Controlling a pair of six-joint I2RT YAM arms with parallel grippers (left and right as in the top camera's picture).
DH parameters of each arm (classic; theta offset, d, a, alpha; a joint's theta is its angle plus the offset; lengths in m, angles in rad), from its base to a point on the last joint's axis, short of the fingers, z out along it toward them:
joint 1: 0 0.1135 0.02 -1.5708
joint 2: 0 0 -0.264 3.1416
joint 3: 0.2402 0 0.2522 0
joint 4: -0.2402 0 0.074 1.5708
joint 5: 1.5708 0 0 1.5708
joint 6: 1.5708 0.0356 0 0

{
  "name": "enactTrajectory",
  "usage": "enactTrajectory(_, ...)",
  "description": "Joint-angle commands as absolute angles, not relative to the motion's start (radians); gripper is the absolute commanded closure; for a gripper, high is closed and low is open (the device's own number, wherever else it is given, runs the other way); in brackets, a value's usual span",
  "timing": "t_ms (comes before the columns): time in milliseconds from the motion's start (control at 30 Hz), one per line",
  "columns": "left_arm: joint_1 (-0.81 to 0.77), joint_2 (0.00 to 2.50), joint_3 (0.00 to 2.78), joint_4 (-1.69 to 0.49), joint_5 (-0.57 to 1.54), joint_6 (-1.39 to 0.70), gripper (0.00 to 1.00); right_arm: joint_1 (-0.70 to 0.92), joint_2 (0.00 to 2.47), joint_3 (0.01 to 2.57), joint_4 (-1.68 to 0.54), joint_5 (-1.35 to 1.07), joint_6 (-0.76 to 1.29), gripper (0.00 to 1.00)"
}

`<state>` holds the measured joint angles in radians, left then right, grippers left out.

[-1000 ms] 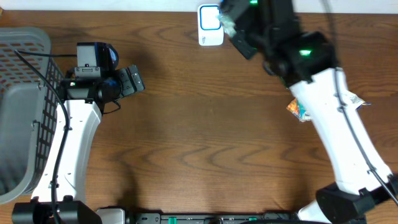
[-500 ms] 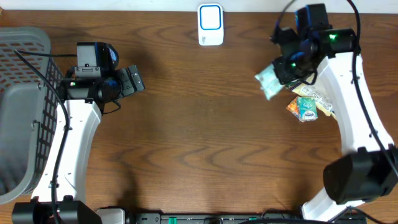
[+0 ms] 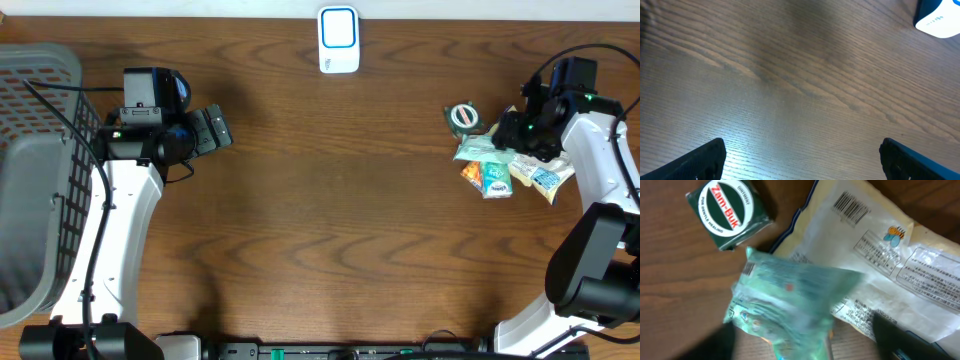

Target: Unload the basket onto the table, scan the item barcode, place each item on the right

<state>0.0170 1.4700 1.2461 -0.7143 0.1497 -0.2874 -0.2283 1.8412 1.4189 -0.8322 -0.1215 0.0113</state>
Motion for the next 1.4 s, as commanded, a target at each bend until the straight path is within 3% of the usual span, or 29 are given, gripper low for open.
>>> enactTrajectory(0, 0.019, 1.474, 1.247, -0.718, 0.133, -0.278, 0.02, -0.229, 1.813, 1.446, -0.823, -0.149, 0.095, 0.01)
enactTrajectory(367, 0.019, 1.474, 1.247, -0.718, 0.133, -0.278, 0.02, -0.162, 1.42, 1.531, -0.9, -0.289, 0.109, 0.01)
enactTrajectory(667, 0.019, 1.474, 1.247, -0.718, 0.133, -0.278, 0.02, -0.033, 1.148, 1.531, -1.209, -0.299, 0.059, 0.01)
enactTrajectory(933, 0.019, 1.474, 1.247, -0.718, 0.133, -0.278, 0.02, -0.022, 1.036, 1.531, -1.502, -0.211, -0.009, 0.01)
enactTrajectory(1200, 0.019, 1.474, 1.247, -0.718, 0.133, -0.278, 0.02, -0.022, 1.023, 1.53, -1.573, -0.177, -0.009, 0.01)
enactTrajectory(1367, 0.019, 1.474, 1.247, -0.717, 0.133, -0.278, 0.02, -0.029, 0.998, 1.494, -1.413, -0.106, -0.039, 0.01)
